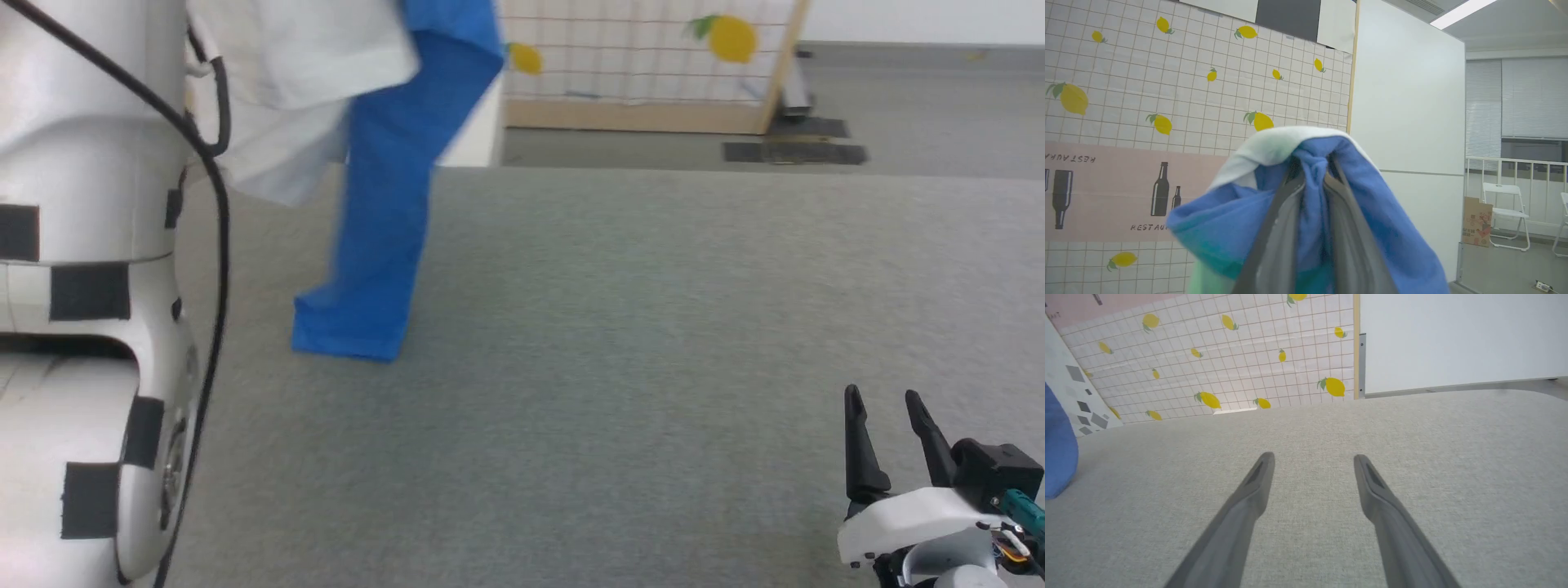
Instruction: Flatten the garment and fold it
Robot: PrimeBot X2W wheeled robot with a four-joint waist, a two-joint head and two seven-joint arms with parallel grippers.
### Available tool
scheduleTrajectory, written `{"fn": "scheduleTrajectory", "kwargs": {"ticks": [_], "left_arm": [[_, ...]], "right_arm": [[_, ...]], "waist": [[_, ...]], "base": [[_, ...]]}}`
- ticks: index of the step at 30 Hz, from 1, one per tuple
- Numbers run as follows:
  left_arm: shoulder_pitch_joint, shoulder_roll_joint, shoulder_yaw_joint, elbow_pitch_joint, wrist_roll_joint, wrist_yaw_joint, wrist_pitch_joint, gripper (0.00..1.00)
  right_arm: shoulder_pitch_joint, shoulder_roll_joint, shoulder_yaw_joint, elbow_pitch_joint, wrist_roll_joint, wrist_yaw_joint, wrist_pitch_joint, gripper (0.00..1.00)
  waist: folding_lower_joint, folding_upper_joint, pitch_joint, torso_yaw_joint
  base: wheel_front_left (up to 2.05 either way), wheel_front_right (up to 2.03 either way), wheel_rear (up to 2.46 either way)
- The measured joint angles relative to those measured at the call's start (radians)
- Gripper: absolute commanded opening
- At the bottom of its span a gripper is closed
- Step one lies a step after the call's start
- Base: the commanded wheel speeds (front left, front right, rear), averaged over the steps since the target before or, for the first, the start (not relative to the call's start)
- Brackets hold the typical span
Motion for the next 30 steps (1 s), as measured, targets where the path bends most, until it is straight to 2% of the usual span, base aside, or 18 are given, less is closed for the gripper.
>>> {"fn": "scheduleTrajectory", "kwargs": {"ticks": [5, 10, 15, 17, 23, 28, 30], "left_arm": [[0.013, -0.053, -0.014, 0.021, -0.044, 0.000, 0.024, 0.00], [0.164, -0.105, -0.070, 0.046, -0.132, 0.000, 0.047, 0.00], [0.373, -0.116, -0.216, 0.055, -0.203, -0.001, 0.068, 0.00], [0.459, -0.115, -0.301, 0.068, -0.195, -0.001, 0.080, 0.00], [0.690, -0.118, -0.477, 0.155, -0.160, -0.001, 0.127, 0.00], [0.857, -0.097, -0.634, 0.257, -0.103, -0.001, 0.283, 0.00], [0.877, -0.088, -0.655, 0.267, -0.101, -0.006, 0.331, 0.00]], "right_arm": [[0.008, 0.000, -0.028, -0.011, -0.005, 0.000, 0.000, 1.00], [0.022, 0.000, -0.053, -0.015, -0.019, 0.000, 0.000, 1.00], [0.032, -0.001, -0.060, -0.014, -0.027, 0.000, 0.000, 1.00], [0.031, 0.000, -0.054, -0.012, -0.027, 0.000, 0.000, 1.00], [0.032, -0.001, -0.045, -0.007, -0.028, 0.000, 0.000, 1.00], [0.035, -0.001, -0.052, 0.000, -0.029, 0.000, 0.000, 1.00], [0.037, -0.001, -0.055, 0.004, -0.029, 0.000, 0.000, 1.00]], "waist": [[0.0000, 0.0000, -0.010, -0.072], [-0.0001, 0.0000, -0.012, -0.124], [0.0000, 0.0000, -0.003, -0.143], [-0.0001, 0.0000, 0.003, -0.150], [-0.0001, 0.0000, 0.013, -0.170], [0.0000, 0.0000, 0.011, -0.165], [0.0000, 0.0000, 0.009, -0.158]], "base": [[0.00, 0.00, 0.00], [0.00, 0.00, 0.00], [0.00, 0.00, 0.00], [0.00, 0.00, 0.00], [0.00, 0.00, 0.00], [0.00, 0.00, 0.00], [0.00, 0.00, 0.00]]}}
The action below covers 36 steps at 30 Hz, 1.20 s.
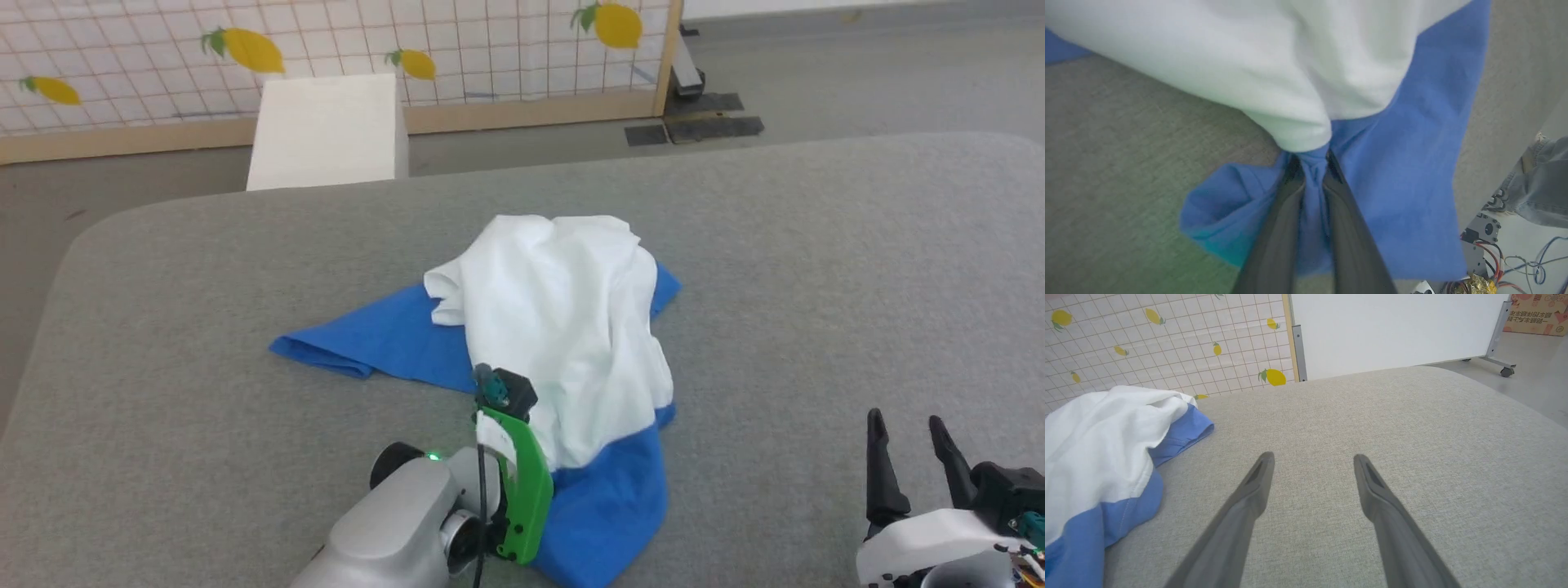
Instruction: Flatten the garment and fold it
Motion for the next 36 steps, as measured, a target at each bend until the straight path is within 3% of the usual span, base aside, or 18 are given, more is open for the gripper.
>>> {"fn": "scheduleTrajectory", "kwargs": {"ticks": [4, 5, 6, 11, 19, 25, 28, 32, 36], "left_arm": [[0.000, 0.000, 0.030, -0.011, -0.037, -0.001, 0.039, 0.00], [0.002, -0.002, 0.046, -0.019, -0.051, 0.004, 0.039, 0.67], [0.003, -0.002, 0.072, -0.028, -0.080, 0.011, 0.034, 1.00], [-0.008, 0.039, 0.249, -0.140, -0.202, 0.054, -0.062, 1.00], [-0.010, 0.161, 0.457, -0.321, -0.223, 0.113, -0.345, 1.00], [0.115, 0.265, 0.534, -0.411, -0.114, 0.155, -0.638, 1.00], [0.194, 0.301, 0.538, -0.456, -0.015, 0.181, -0.697, 1.00], [0.298, 0.291, 0.555, -0.540, 0.074, 0.196, -0.706, 1.00], [0.376, 0.247, 0.614, -0.624, 0.151, 0.201, -0.707, 1.00]], "right_arm": [[0.001, 0.000, -0.004, 0.006, 0.000, 0.000, 0.000, 1.00], [0.001, 0.000, -0.004, 0.007, 0.000, 0.000, 0.000, 1.00], [0.001, 0.000, -0.003, 0.008, 0.000, 0.000, 0.000, 1.00], [0.001, 0.000, -0.009, 0.014, 0.000, 0.000, 0.000, 1.00], [0.008, 0.000, -0.010, 0.008, 0.001, 0.000, 0.000, 1.00], [0.008, 0.000, -0.009, -0.002, 0.000, 0.000, 0.000, 1.00], [0.008, 0.000, -0.005, -0.002, 0.000, 0.000, 0.000, 1.00], [0.006, 0.001, -0.005, -0.002, 0.000, 0.000, 0.001, 1.00], [-0.020, 0.000, -0.007, -0.004, 0.000, 0.000, 0.042, 1.00]], "waist": [[0.0000, 0.0000, -0.005, 0.018], [0.0000, 0.0000, -0.007, 0.022], [0.0000, 0.0000, -0.009, 0.027], [0.0000, 0.0000, -0.031, 0.048], [0.0000, 0.0000, -0.067, 0.071], [0.0000, 0.0000, -0.086, 0.082], [0.0000, 0.0000, -0.089, 0.089], [0.0000, 0.0000, -0.079, 0.098], [0.0000, 0.0000, -0.058, 0.109]], "base": [[0.00, 0.00, 0.00], [0.00, 0.00, 0.00], [0.00, 0.00, 0.00], [0.00, 0.00, 0.00], [0.00, 0.00, 0.00], [0.00, 0.00, 0.00], [0.00, 0.00, 0.00], [0.00, 0.00, 0.00], [0.00, 0.00, 0.00]]}}
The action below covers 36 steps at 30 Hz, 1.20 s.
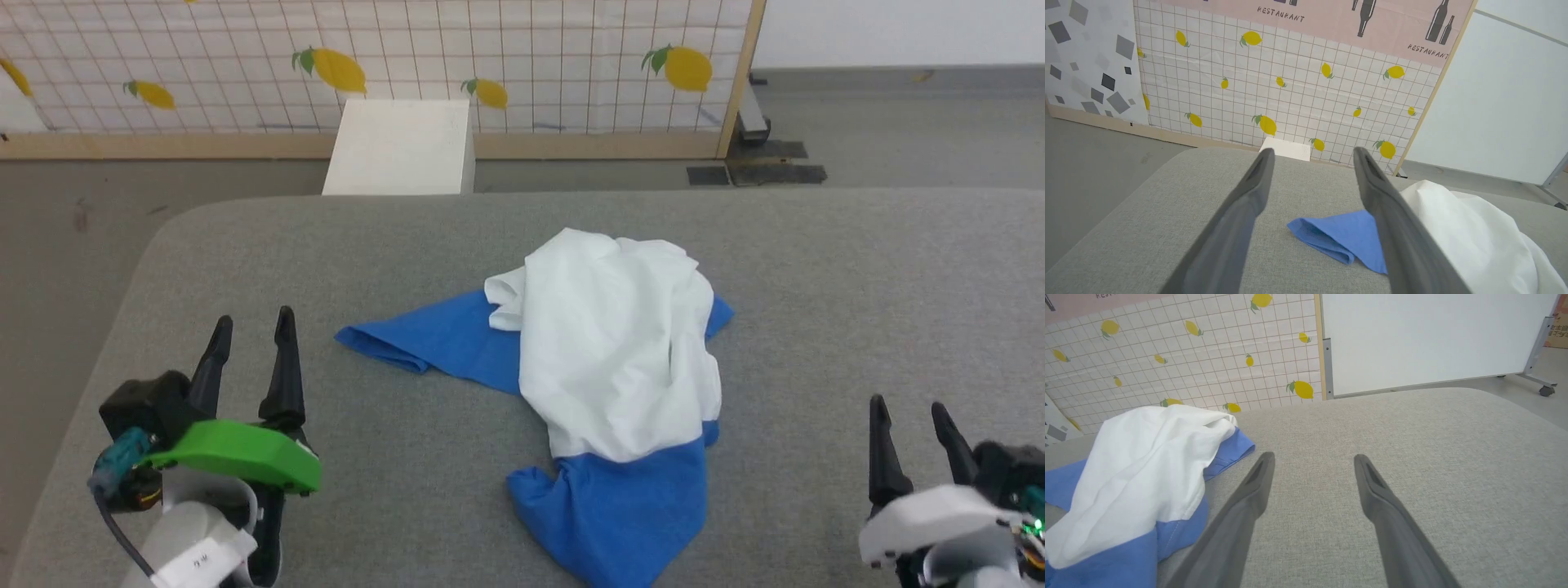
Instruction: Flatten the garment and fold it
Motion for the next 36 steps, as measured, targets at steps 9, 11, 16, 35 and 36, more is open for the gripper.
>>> {"fn": "scheduleTrajectory", "kwargs": {"ticks": [9, 11, 16, 35, 36], "left_arm": [[0.059, -0.103, 0.096, -0.104, 0.107, -0.037, -0.004, 1.00], [0.055, -0.122, 0.110, -0.106, 0.116, -0.054, -0.004, 1.00], [0.017, -0.161, 0.140, -0.110, 0.149, -0.101, -0.004, 1.00], [-0.037, -0.243, 0.187, -0.073, 0.224, -0.175, -0.004, 1.00], [-0.036, -0.244, 0.189, -0.070, 0.228, -0.178, -0.004, 1.00]], "right_arm": [[-0.318, -0.001, 0.037, 0.036, -0.101, 0.000, 0.300, 1.00], [-0.399, 0.000, 0.049, 0.067, -0.151, 0.000, 0.394, 1.00], [-0.586, -0.009, 0.068, 0.179, -0.268, 0.000, 0.631, 1.00], [-0.727, -0.078, 0.165, 0.353, -0.225, 0.000, 0.826, 0.00], [-0.719, -0.083, 0.157, 0.346, -0.216, 0.000, 0.808, 0.00]], "waist": [[0.0000, 0.0000, 0.113, 0.030], [0.0000, 0.0000, 0.142, 0.040], [0.0000, 0.0000, 0.221, 0.074], [0.0002, 0.0000, 0.354, 0.196], [0.0002, 0.0000, 0.348, 0.195]], "base": [[0.00, 0.00, 0.00], [0.00, 0.00, 0.00], [0.00, 0.00, 0.00], [0.00, 0.00, 0.00], [0.00, 0.00, 0.00]]}}
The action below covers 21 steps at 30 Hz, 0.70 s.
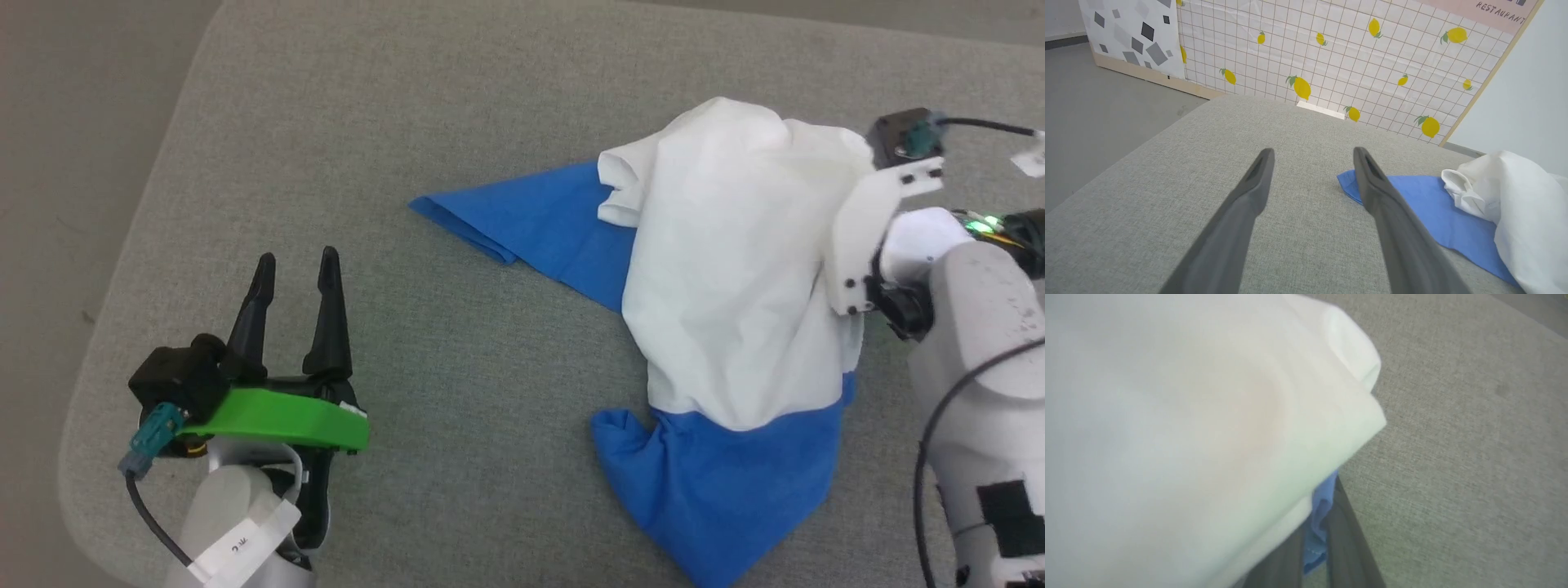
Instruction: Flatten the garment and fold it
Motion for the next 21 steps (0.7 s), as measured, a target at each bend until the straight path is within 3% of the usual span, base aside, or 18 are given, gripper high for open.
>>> {"fn": "scheduleTrajectory", "kwargs": {"ticks": [3, 7, 12, 17, 20, 21], "left_arm": [[0.005, -0.005, 0.006, 0.005, 0.006, -0.004, 0.000, 1.00], [0.027, -0.010, 0.005, 0.020, 0.021, -0.006, 0.000, 1.00], [0.046, -0.014, -0.003, 0.035, 0.021, -0.006, 0.000, 1.00], [0.067, -0.019, -0.012, 0.049, 0.021, -0.007, 0.000, 1.00], [0.077, -0.020, -0.016, 0.061, 0.021, -0.007, 0.000, 1.00], [0.079, -0.020, -0.017, 0.065, 0.019, -0.007, 0.000, 1.00]], "right_arm": [[0.037, -0.035, -0.057, -0.061, 0.008, 0.000, -0.079, 0.00], [0.092, -0.068, -0.215, -0.191, 0.014, 0.000, -0.146, 0.00], [0.255, -0.082, -0.376, -0.319, 0.005, 0.000, -0.114, 0.00], [0.521, 0.022, -0.439, -0.356, 0.044, 0.000, -0.002, 0.00], [0.604, 0.065, -0.411, -0.393, 0.085, 0.000, -0.002, 0.00], [0.615, 0.069, -0.406, -0.405, 0.102, 0.000, -0.015, 0.04]], "waist": [[0.0000, 0.0000, -0.026, -0.008], [0.0000, 0.0000, -0.071, -0.031], [-0.0001, 0.0001, -0.129, -0.070], [-0.0002, 0.0000, -0.179, -0.105], [-0.0002, 0.0000, -0.199, -0.123], [-0.0002, 0.0000, -0.205, -0.128]], "base": [[0.00, 0.00, 0.00], [0.00, 0.00, 0.00], [0.00, 0.00, 0.00], [0.00, 0.00, 0.00], [0.00, 0.00, 0.00], [0.00, 0.00, 0.00]]}}
